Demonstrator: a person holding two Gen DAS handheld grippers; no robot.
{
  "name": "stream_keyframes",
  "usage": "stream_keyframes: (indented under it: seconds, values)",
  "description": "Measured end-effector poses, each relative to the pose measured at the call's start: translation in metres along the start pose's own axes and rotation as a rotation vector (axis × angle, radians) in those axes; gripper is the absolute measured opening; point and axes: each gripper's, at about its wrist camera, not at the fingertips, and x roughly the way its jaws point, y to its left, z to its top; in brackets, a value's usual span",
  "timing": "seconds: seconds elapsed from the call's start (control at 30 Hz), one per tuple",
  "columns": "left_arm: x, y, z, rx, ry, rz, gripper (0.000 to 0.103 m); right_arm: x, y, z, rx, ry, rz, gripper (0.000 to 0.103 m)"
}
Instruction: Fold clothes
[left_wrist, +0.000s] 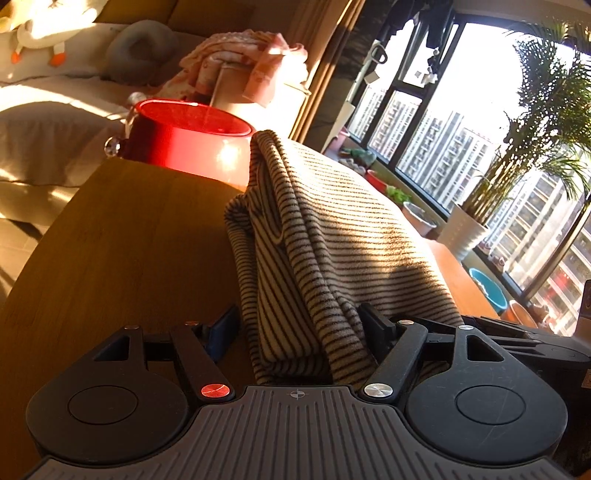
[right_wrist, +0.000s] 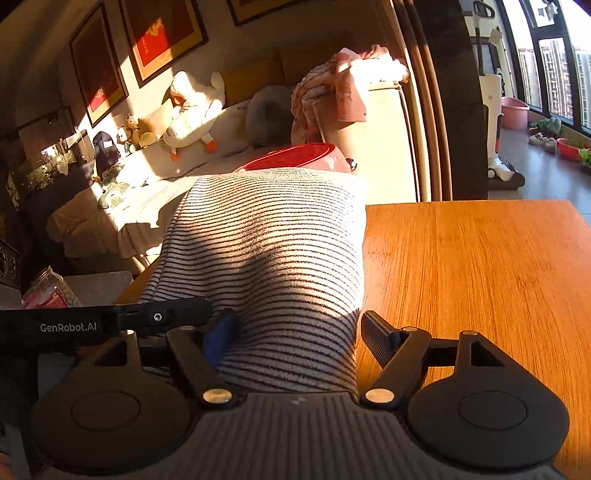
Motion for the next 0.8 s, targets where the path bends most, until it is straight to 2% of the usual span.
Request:
stream_keyframes:
  seconds: [0.1,0.4,0.57,0.7,0.77,0.8]
  values:
    - [0.001,0.0,0.0,0.0,-0.004,0.001,0.076,0.004,-0.006,0.003,0.022,0.01,0.015,0.078]
    - [0.003,0.001,0.001,-0.008,-0.008,0.001,0.076,0.009,0.0,0.011,-0.062,-0.025,-0.025,0.082]
    - [0.001,-0.002,0.0,-0.019,0.0,-0.007,0.069,0.009,0.003,0.012,-0.079,-0.034,-0.047,0.084]
    - [-0.006,-0.009,0.001,-0.002,0.006,-0.003,0.062,0.008,0.012,0.013,-0.167,-0.054,-0.087,0.087]
    - [-0.018,-0.013,0.013,0.003,-0.037,0.021,0.051,0.009,0.016,0.013,-0.21,-0.05,-0.096,0.087]
    - [-0.026,-0.017,0.021,0.022,-0.08,0.032,0.05,0.01,0.016,0.014,-0.216,-0.039,-0.091,0.088]
